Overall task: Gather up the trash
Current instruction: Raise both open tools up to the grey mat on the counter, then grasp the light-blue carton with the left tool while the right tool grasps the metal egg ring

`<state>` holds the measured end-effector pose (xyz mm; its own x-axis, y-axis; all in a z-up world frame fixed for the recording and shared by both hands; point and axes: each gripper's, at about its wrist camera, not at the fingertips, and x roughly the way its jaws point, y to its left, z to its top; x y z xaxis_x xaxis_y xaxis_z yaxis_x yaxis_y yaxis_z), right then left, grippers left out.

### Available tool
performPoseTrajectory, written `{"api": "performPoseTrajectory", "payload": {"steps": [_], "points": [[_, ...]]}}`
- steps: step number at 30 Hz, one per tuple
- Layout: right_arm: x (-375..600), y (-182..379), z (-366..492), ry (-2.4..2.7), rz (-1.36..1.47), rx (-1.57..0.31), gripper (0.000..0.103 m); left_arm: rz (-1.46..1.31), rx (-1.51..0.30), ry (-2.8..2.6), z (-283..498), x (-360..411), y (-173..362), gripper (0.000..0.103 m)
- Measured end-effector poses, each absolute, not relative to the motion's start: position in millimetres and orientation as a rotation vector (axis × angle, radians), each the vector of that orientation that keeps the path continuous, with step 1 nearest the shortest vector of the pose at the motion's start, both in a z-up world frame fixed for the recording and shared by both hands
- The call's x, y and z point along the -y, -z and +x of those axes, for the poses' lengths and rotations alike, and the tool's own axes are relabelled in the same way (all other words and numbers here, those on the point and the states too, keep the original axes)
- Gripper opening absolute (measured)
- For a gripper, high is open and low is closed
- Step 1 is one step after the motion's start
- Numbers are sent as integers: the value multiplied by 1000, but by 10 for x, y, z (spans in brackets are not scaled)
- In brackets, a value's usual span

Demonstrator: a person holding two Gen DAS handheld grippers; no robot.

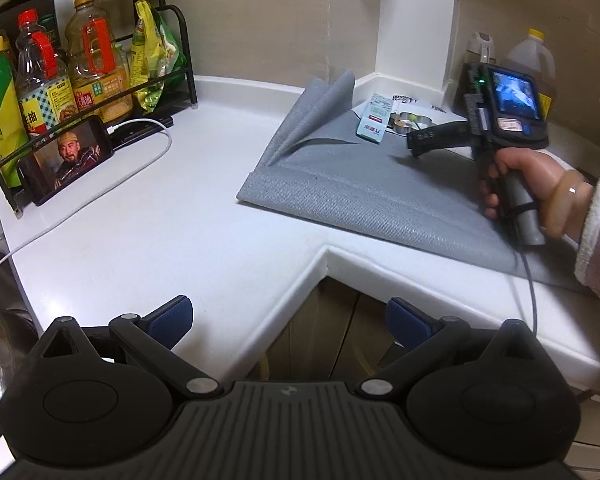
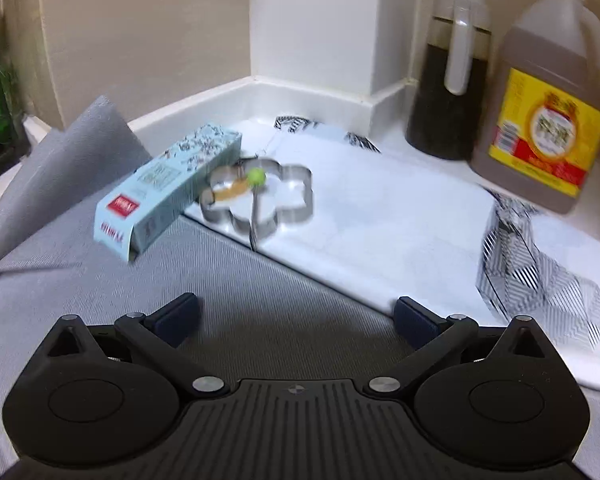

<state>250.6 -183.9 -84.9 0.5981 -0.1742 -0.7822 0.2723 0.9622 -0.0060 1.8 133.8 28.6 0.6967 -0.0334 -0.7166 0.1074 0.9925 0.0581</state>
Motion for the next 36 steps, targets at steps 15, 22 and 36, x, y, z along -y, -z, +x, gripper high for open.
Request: {"api": "performPoseTrajectory", "payload": {"steps": [15, 22, 36], "points": [[1871, 931, 2787, 313, 72, -814, 77, 81, -714, 130, 609, -1040, -301, 103], [2346, 833, 1973, 436, 162, -809, 78, 110, -563, 246, 1466, -513, -355, 103], [2485, 906, 1973, 453, 180, -836, 103, 222, -740, 263, 3394, 410, 377, 103]]}}
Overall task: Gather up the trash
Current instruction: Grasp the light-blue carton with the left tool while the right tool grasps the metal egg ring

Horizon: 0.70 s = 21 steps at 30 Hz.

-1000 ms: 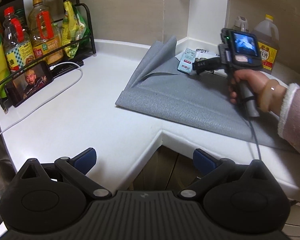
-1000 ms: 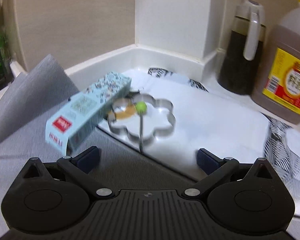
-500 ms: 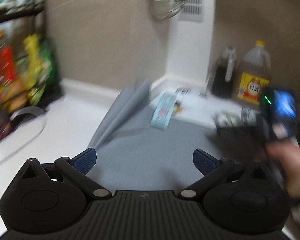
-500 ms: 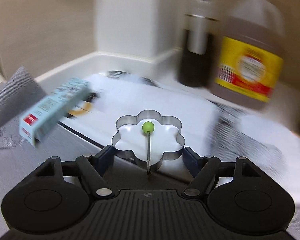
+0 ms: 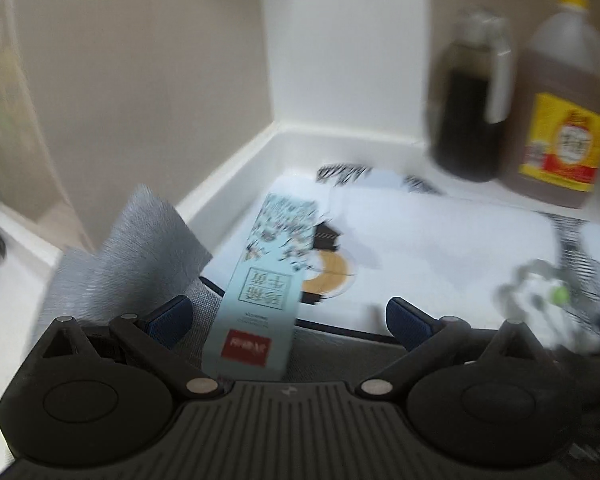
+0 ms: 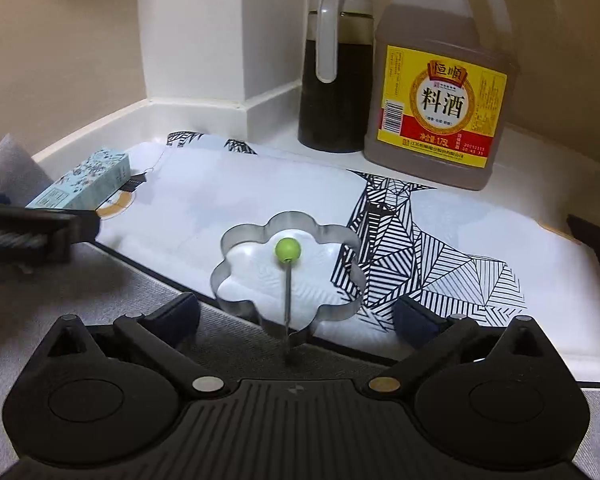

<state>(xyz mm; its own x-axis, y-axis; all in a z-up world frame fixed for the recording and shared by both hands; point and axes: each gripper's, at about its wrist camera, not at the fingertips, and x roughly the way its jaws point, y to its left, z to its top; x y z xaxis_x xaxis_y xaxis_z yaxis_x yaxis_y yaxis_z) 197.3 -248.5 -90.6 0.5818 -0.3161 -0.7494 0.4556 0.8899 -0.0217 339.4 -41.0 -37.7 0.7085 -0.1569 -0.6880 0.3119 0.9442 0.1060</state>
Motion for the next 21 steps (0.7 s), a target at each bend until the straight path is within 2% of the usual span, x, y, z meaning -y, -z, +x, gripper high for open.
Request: {"api": "performPoseTrajectory", "payload": {"steps": [6, 21], "points": [[2490, 919, 1995, 455, 183, -837, 103, 181, -693, 263, 3507, 363, 572, 103], [2485, 918, 2002, 458, 183, -838, 103, 168, -699, 272, 3505, 373, 562, 103]]}}
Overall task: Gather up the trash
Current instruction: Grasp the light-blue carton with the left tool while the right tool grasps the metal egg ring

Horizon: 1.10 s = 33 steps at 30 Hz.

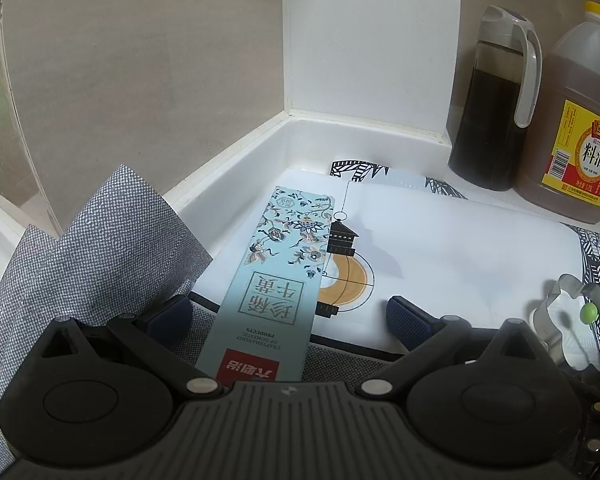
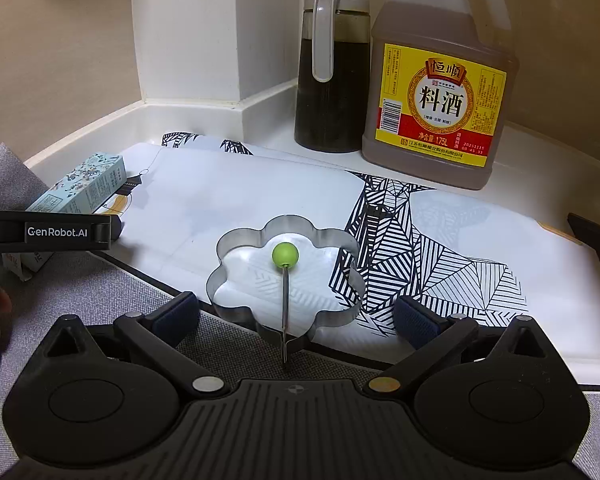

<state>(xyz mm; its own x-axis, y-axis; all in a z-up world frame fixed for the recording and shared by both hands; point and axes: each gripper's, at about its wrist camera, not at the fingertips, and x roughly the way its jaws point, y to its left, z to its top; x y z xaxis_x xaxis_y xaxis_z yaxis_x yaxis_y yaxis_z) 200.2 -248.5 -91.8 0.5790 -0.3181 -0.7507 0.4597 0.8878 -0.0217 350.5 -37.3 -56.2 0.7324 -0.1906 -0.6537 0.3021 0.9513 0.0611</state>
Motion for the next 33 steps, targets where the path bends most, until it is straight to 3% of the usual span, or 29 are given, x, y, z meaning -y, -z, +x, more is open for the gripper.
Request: {"api": "performPoseTrajectory", "payload": {"steps": [25, 26, 28, 29, 33], "points": [[2487, 907, 2005, 458, 186, -838, 103, 180, -690, 229, 3453, 425, 557, 103], [2489, 902, 2004, 456, 190, -833, 102, 184, -686, 222, 3436, 445, 549, 96], [2486, 865, 1971, 454, 192, -802, 87, 161, -682, 245, 3386, 434, 494, 67], [2483, 848, 1958, 456, 192, -789, 81, 145, -694, 261, 3381, 433, 471, 44], [2534, 797, 1897, 454, 244, -731, 81, 124, -697, 269, 3299, 390, 358, 44]]}}
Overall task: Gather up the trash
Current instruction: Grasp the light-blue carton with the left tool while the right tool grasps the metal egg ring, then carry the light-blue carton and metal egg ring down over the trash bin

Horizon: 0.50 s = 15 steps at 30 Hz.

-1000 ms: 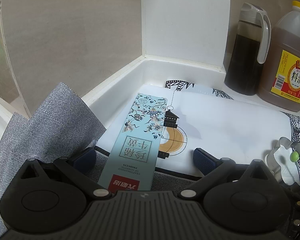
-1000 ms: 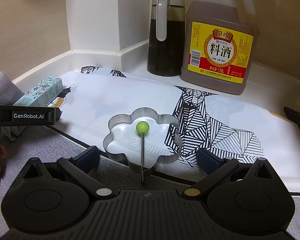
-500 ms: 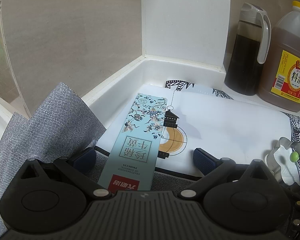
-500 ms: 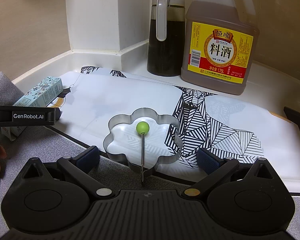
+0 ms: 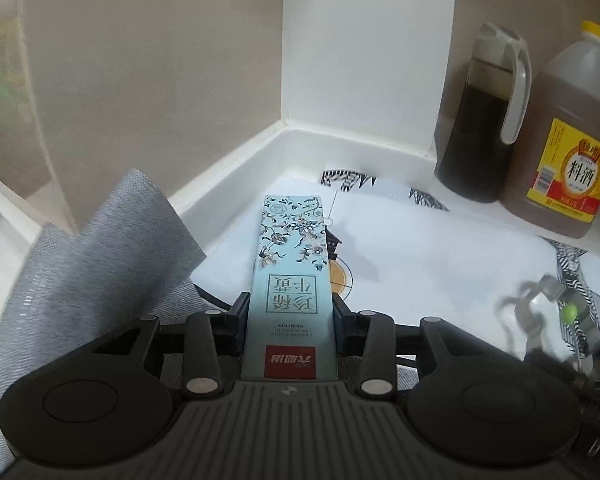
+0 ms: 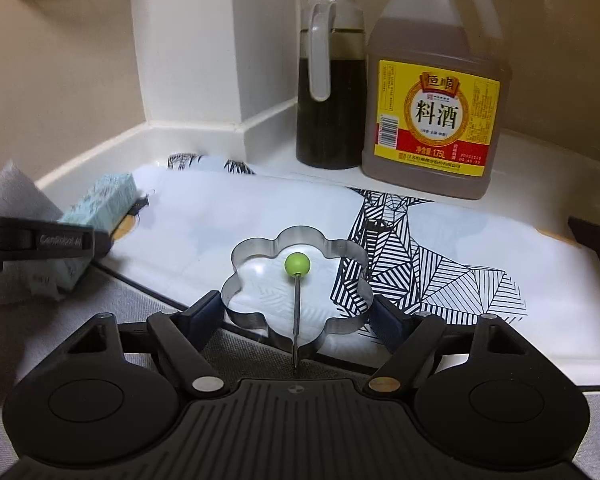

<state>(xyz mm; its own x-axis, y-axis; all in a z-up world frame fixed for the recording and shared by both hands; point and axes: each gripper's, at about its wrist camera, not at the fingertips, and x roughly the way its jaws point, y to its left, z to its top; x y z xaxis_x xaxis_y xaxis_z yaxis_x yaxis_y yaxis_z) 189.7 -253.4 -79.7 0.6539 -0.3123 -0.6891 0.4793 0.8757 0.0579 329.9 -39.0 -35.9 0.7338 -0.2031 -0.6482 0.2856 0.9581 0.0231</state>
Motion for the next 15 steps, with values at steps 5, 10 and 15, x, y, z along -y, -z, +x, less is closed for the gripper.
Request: {"api": "performPoseTrajectory", "payload": {"steps": [5, 10, 15], "points": [[2533, 713, 1845, 472, 238, -644, 81, 58, -667, 286, 3037, 243, 155, 44], [2560, 723, 1838, 465, 263, -638, 81, 56, -630, 317, 2503, 74, -36, 44], [2569, 737, 1835, 462, 279, -641, 81, 83, -586, 328, 1750, -178, -210, 44]]}}
